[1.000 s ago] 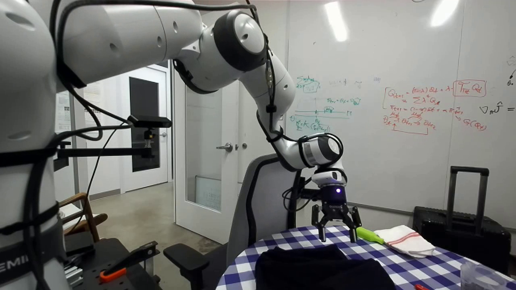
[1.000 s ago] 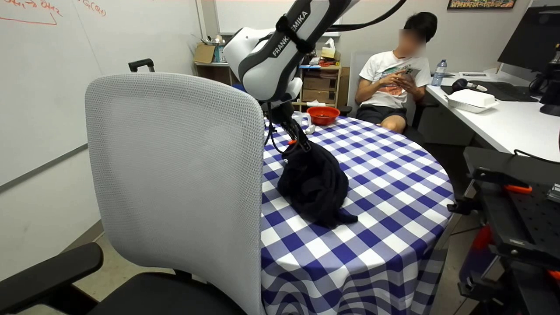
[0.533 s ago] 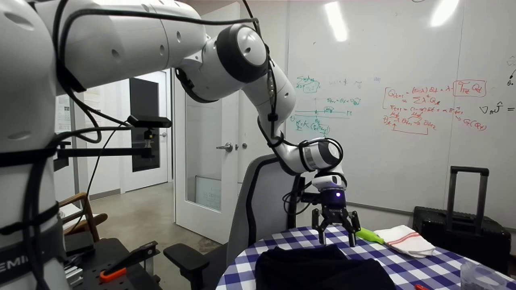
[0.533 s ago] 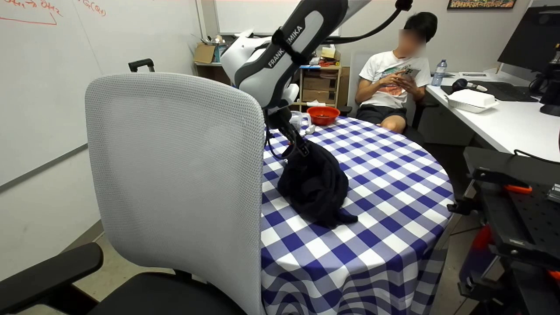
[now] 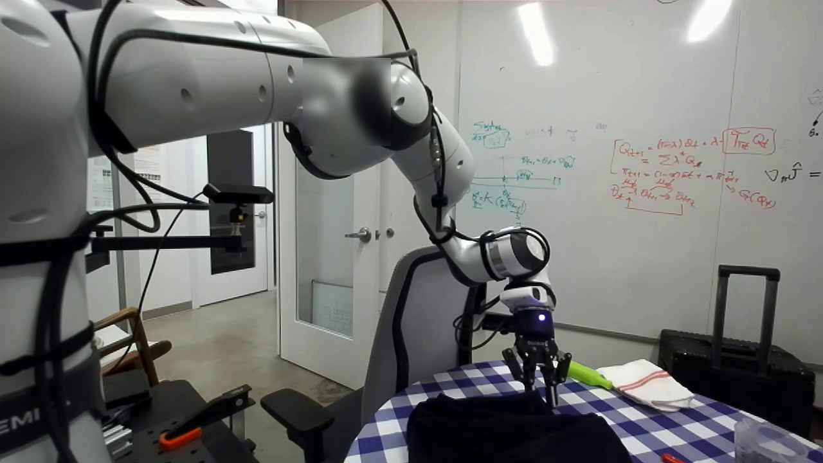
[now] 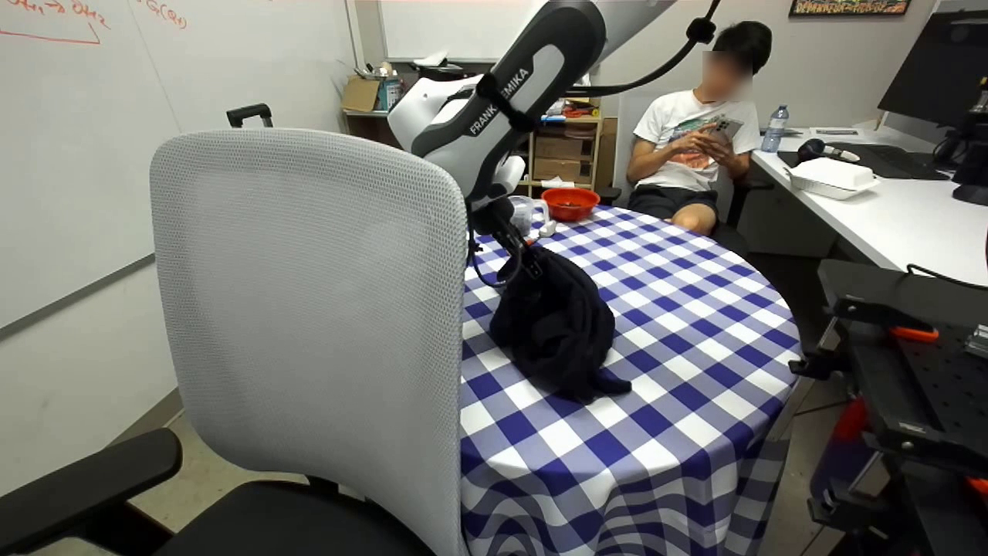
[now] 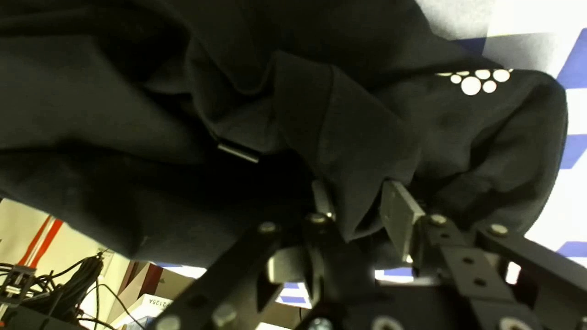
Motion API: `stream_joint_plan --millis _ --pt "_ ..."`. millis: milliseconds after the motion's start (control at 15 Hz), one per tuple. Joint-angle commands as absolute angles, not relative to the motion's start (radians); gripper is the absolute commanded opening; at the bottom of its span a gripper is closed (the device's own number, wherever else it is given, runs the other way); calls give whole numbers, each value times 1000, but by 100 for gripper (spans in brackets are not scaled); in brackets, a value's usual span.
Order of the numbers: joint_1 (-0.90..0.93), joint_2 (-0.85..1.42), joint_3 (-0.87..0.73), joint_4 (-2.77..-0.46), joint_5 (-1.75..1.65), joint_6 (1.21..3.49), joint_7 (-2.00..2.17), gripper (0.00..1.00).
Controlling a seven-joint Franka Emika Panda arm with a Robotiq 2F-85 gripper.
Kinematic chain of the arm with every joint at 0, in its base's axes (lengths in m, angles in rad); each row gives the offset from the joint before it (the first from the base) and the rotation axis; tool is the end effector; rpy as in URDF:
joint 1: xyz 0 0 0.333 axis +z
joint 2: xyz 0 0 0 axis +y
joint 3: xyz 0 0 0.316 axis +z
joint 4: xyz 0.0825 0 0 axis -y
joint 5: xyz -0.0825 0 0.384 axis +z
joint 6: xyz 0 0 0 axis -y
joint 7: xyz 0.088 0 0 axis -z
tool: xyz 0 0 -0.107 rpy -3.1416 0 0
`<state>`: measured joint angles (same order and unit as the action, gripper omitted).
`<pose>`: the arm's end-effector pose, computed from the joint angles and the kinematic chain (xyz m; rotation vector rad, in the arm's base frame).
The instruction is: Pick up the cloth from the table and put it on the chair
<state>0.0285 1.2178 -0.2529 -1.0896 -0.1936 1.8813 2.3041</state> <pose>0.6986 -0.1247 0.0542 1.0324 -2.3576 0.2362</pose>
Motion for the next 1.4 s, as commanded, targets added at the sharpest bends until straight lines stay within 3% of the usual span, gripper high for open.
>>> stream_joint_plan --millis 0,67,1333 --pt "18 1257 -252 -1003 -186 1828 2294 5" --pt "17 1261 -253 -994 -187 1825 2296 0" --pt "-107 932 -168 -936 46 2025 2262 1"
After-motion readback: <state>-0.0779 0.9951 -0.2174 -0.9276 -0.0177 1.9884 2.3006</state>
